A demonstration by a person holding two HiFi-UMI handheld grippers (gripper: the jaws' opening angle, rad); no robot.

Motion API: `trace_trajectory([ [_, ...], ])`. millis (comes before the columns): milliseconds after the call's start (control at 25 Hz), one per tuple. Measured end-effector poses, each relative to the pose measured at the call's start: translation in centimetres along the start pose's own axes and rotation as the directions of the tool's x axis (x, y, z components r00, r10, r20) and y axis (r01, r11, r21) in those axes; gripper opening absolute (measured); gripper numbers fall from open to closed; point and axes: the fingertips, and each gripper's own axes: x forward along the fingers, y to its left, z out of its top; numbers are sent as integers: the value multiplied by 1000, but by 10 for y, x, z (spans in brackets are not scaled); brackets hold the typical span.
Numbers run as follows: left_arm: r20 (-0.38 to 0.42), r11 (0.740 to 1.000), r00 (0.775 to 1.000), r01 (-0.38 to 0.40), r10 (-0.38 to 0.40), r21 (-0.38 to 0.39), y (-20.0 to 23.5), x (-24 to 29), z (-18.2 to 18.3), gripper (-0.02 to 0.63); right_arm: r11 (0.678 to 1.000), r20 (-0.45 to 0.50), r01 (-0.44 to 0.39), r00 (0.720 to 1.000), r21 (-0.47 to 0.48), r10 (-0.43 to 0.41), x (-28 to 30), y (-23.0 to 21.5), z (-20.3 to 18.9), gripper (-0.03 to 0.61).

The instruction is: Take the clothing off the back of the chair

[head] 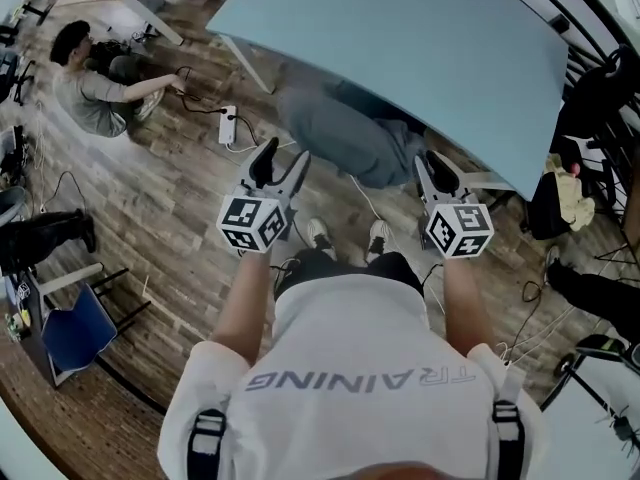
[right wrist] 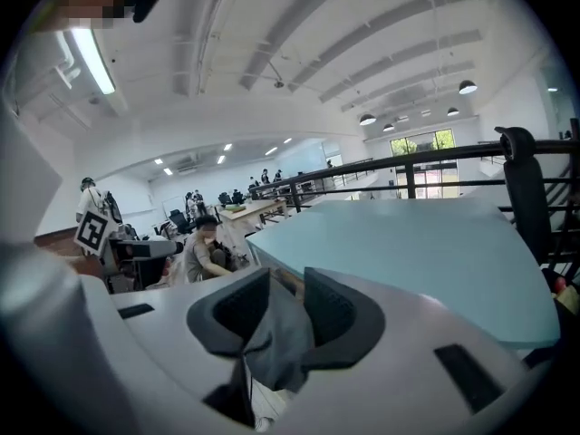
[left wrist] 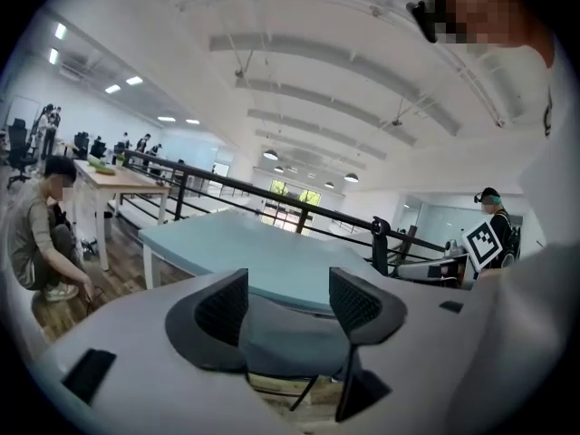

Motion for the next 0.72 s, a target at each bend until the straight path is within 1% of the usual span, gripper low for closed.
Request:
trace_trajectory([
  [80,-57,1000,998,9,-10,-12,16,13,-15,299,1000,-50,7,999,-8,-7,11,5,-16,210],
  [120,-84,1000,996,6,-8,-15,23,19,-23,312,1000,-78,14,997,-13,-15,15,5,-25,249],
  [200,-135,1000,991,-8,5,-23,36,33,-39,332,999,-138,25,990,-19,-28,22,5,-46,307],
  [240,-159,999,987,-15,10,-29,42,41,-47,337,999,-169,27,985,-21,-30,26,4,-57,327],
  [360,-230,998,973,-27,13,-59,57,65,-73,351,999,-258,31,965,-34,-39,39,2,-87,360],
  [440,-264,995,965,-34,7,-96,63,82,-88,362,998,-312,35,949,-56,-51,49,-2,-106,370],
  [560,-299,988,954,-55,8,-148,68,106,-106,380,994,-385,31,920,-100,-67,65,-12,-132,382],
  [640,-318,983,948,-73,16,-167,70,118,-117,392,992,-427,21,901,-125,-73,74,-17,-150,390],
  [720,-339,979,941,-85,18,-184,70,130,-128,400,989,-454,8,888,-145,-74,83,-20,-162,393],
])
